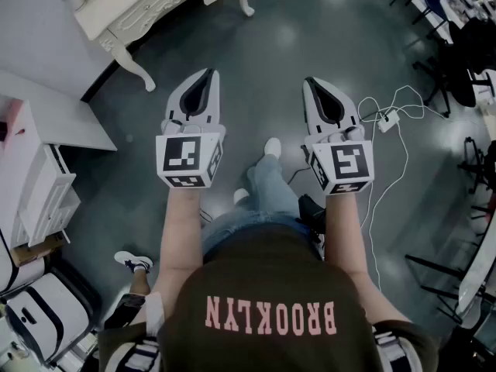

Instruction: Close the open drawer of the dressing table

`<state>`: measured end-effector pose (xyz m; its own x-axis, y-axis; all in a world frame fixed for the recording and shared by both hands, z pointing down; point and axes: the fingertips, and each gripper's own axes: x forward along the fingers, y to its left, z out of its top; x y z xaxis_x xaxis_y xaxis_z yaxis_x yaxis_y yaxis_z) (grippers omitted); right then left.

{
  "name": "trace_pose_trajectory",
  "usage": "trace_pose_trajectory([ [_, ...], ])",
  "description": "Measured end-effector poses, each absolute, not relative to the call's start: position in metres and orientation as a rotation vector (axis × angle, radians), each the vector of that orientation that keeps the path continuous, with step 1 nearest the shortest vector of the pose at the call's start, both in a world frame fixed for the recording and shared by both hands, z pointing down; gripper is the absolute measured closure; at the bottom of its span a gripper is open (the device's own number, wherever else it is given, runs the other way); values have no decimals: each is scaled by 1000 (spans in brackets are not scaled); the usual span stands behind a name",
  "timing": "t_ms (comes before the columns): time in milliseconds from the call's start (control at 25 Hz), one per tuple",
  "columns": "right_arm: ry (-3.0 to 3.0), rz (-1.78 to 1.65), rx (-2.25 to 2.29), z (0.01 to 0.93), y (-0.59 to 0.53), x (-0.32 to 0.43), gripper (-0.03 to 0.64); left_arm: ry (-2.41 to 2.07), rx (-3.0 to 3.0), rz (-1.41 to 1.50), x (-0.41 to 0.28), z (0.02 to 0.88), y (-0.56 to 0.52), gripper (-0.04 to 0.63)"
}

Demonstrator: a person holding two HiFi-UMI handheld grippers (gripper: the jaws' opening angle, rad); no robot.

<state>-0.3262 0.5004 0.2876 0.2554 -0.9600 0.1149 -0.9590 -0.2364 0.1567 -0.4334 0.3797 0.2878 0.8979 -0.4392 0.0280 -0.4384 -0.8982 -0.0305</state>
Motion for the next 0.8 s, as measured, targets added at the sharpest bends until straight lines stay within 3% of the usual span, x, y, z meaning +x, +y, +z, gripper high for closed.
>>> trace_pose_trajectory([
  [800, -1916, -88, 2261, 264, 398, -185, 620, 797, -2973, -82, -291, 271, 287, 589],
])
